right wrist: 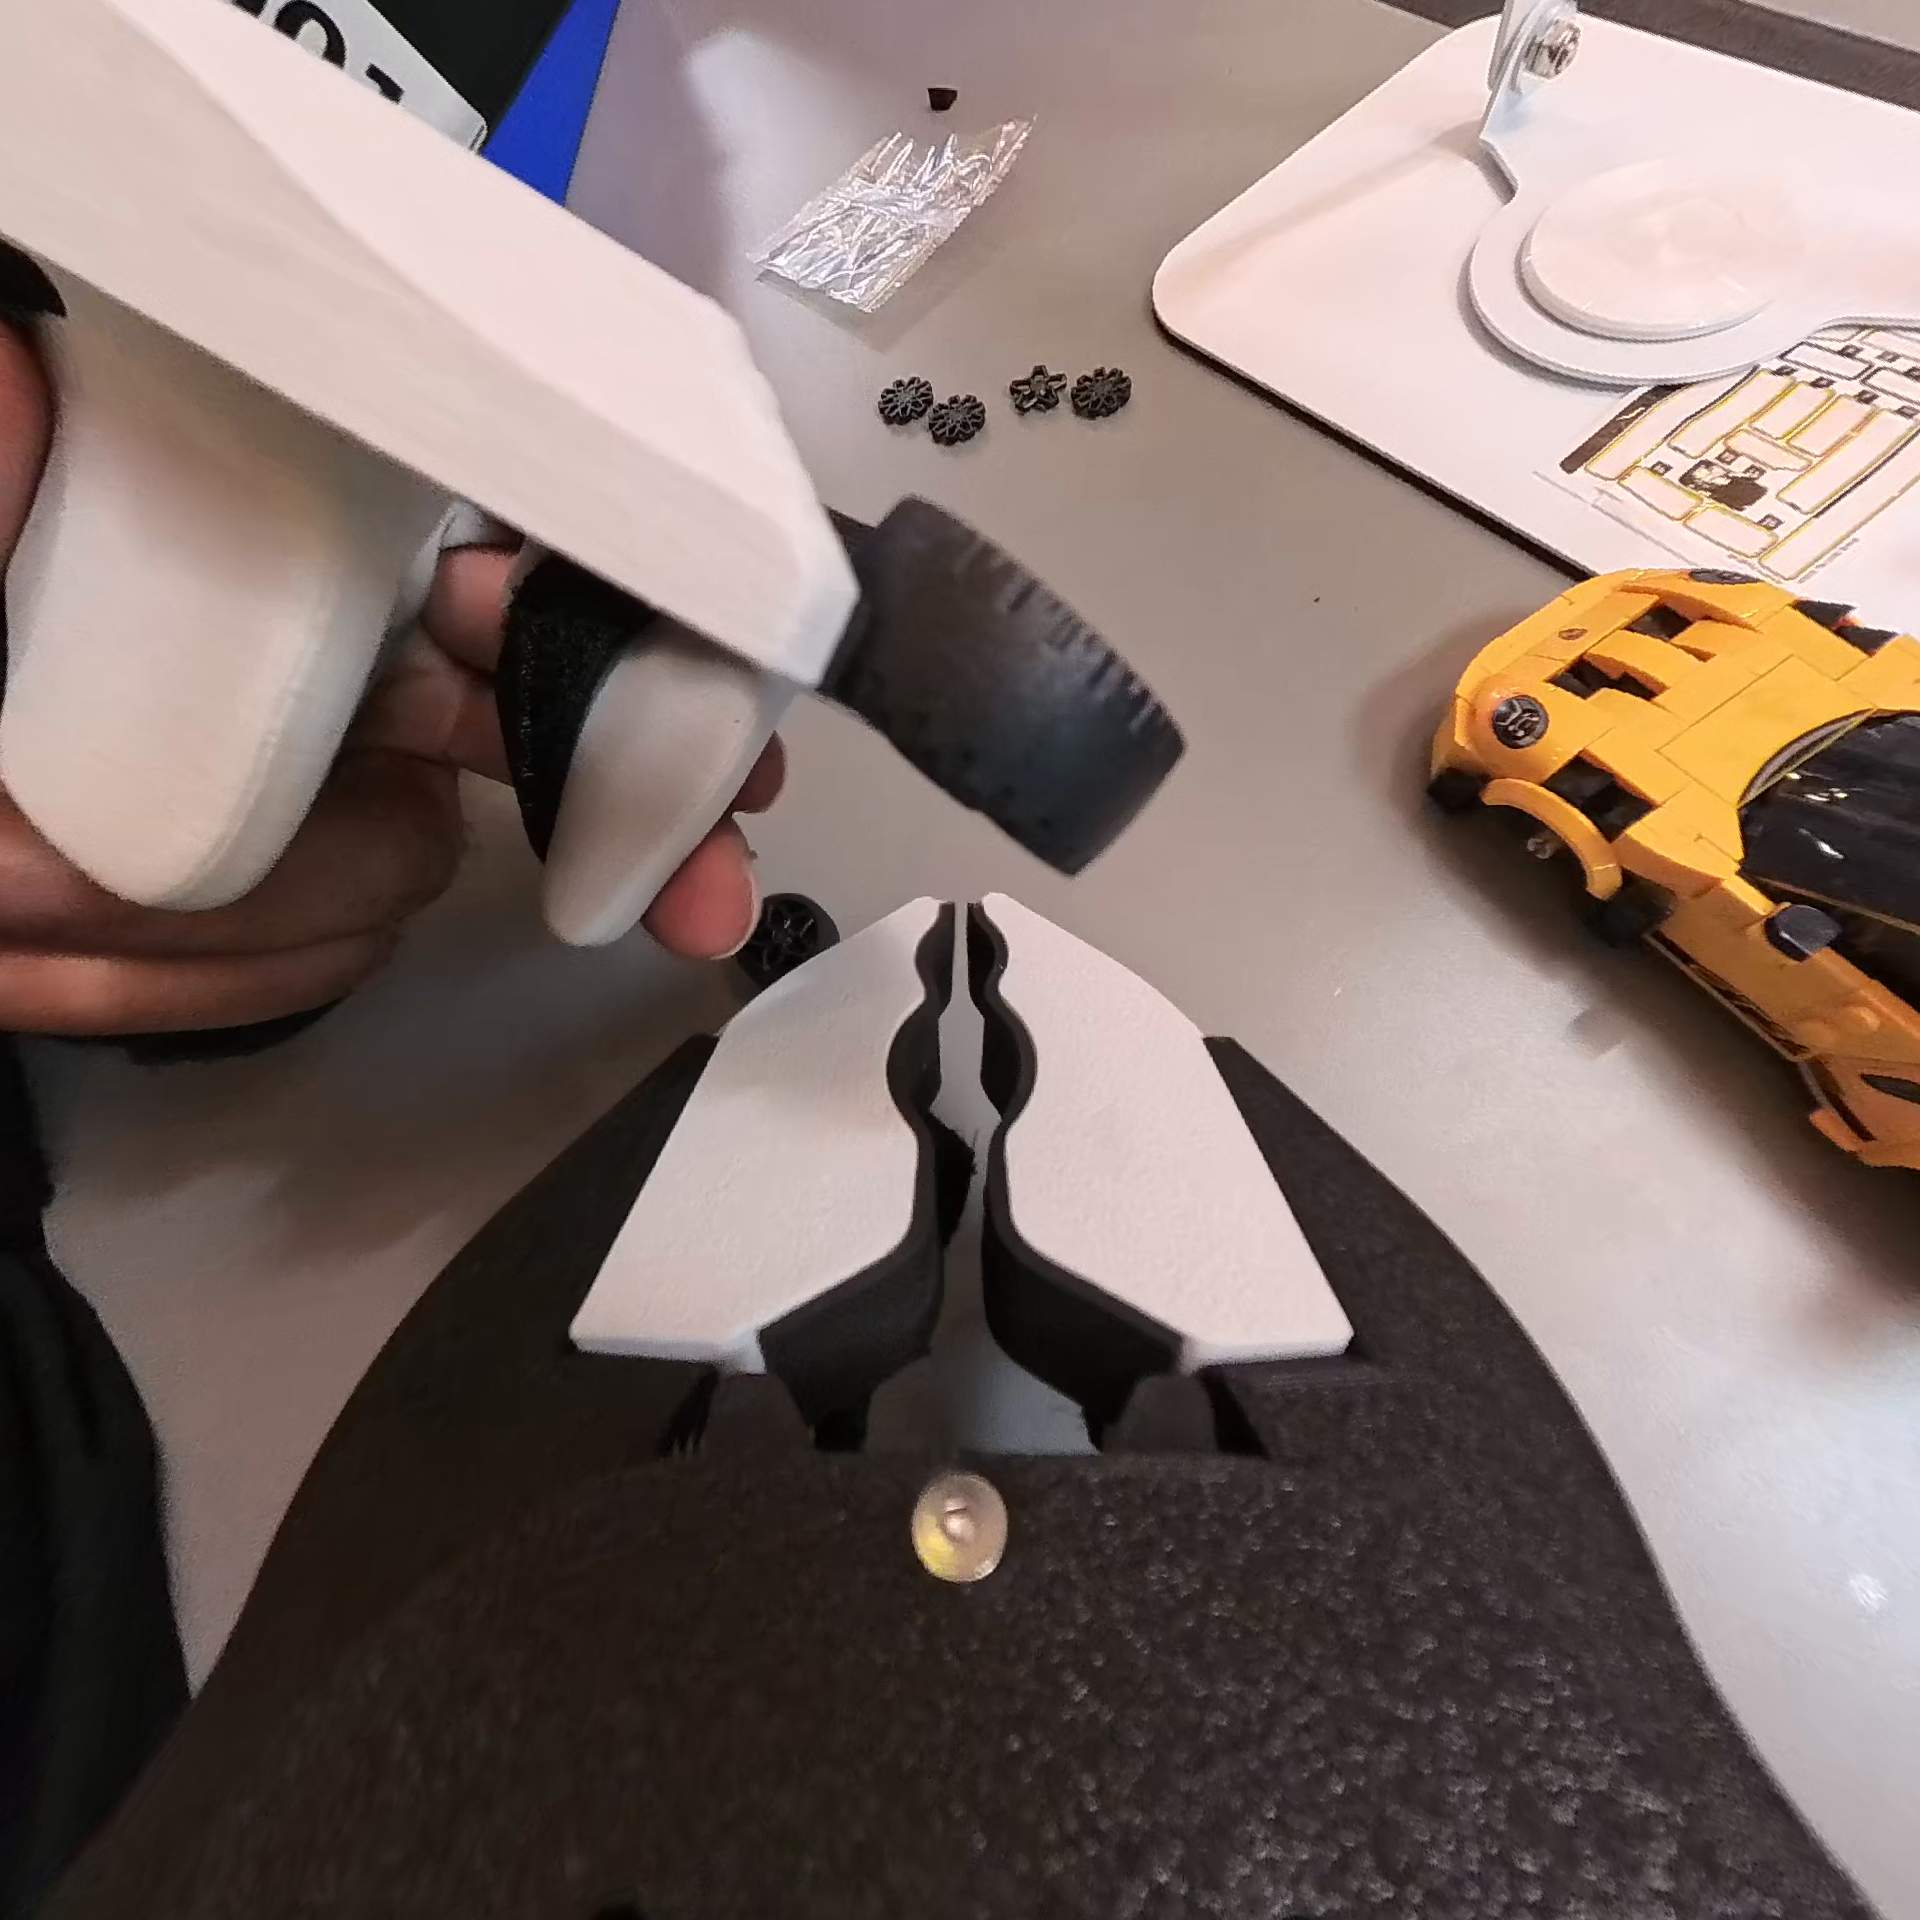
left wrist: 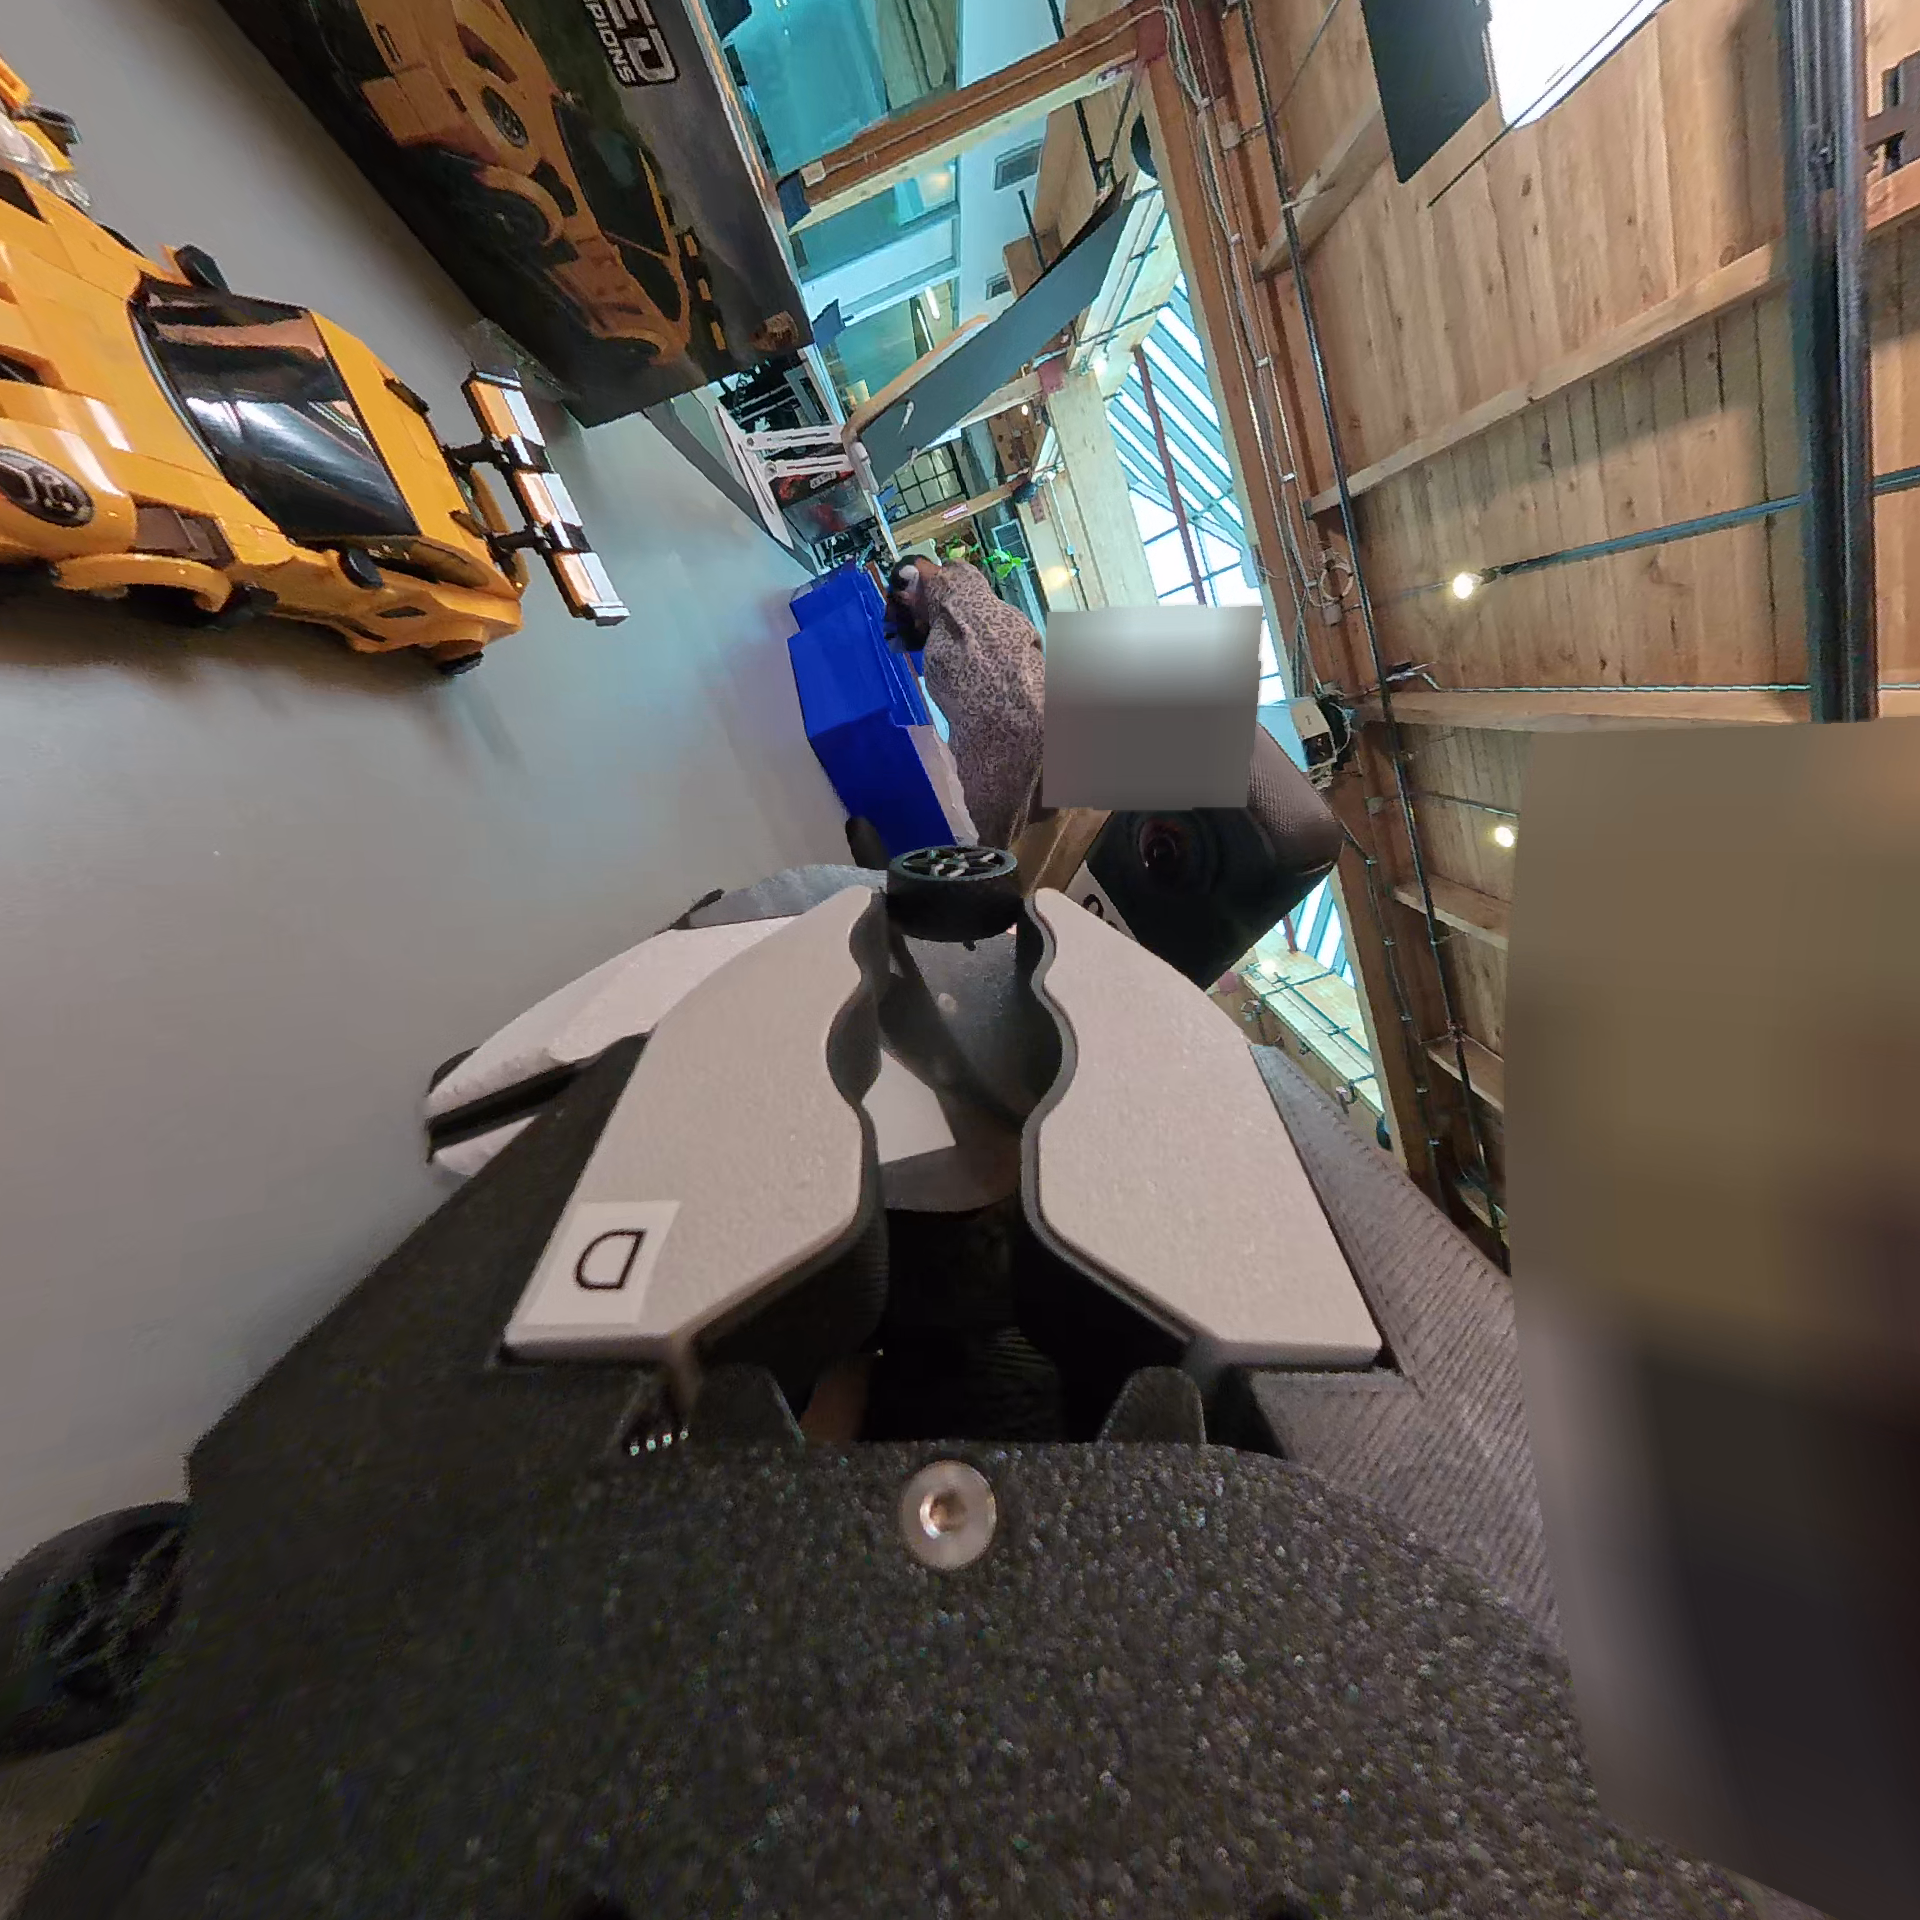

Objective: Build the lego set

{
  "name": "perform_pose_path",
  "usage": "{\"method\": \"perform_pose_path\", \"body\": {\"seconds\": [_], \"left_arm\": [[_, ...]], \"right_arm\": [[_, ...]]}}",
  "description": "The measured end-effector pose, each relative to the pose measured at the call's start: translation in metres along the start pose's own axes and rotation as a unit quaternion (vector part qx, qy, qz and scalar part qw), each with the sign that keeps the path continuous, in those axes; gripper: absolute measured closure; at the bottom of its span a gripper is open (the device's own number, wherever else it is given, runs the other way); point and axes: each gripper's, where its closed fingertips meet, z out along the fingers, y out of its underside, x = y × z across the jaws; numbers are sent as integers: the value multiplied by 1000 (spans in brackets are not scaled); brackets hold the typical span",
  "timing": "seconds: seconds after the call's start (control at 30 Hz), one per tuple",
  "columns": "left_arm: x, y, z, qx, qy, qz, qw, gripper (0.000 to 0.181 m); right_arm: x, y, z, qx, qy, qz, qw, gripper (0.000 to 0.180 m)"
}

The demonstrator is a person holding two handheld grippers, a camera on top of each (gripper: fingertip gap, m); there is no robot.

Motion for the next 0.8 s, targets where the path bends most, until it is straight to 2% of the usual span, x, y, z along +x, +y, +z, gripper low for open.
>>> {"method": "perform_pose_path", "body": {"seconds": [0.1, 0.2, 0.33, 0.47, 0.57, 0.73, 0.8], "left_arm": [[-7, -5, -3, 7, -20, 29, 999, 158], [-33, -14, -12, -13, -103, 168, 980, 158], [-76, 1, -21, -147, -183, 301, 924, 158], [-99, 19, -25, -243, -217, 410, 852, 158], [-114, 36, -30, -303, -229, 452, 807, 158], [-118, 39, -36, -330, -249, 483, 772, 157], [-119, 41, -42, -350, -255, 482, 762, 148]], "right_arm": [[2, -2, -4, 6, -3, -12, 1000, 173], [17, -15, -23, 40, 0, -39, 998, 170], [44, -18, -57, 61, -20, -75, 995, 172], [45, -1, -63, 31, -52, -103, 993, 171], [39, 11, -57, 0, -48, -151, 987, 170], [38, 33, -49, -58, -55, -170, 982, 168], [38, 38, -46, -70, -58, -169, 981, 166]]}}
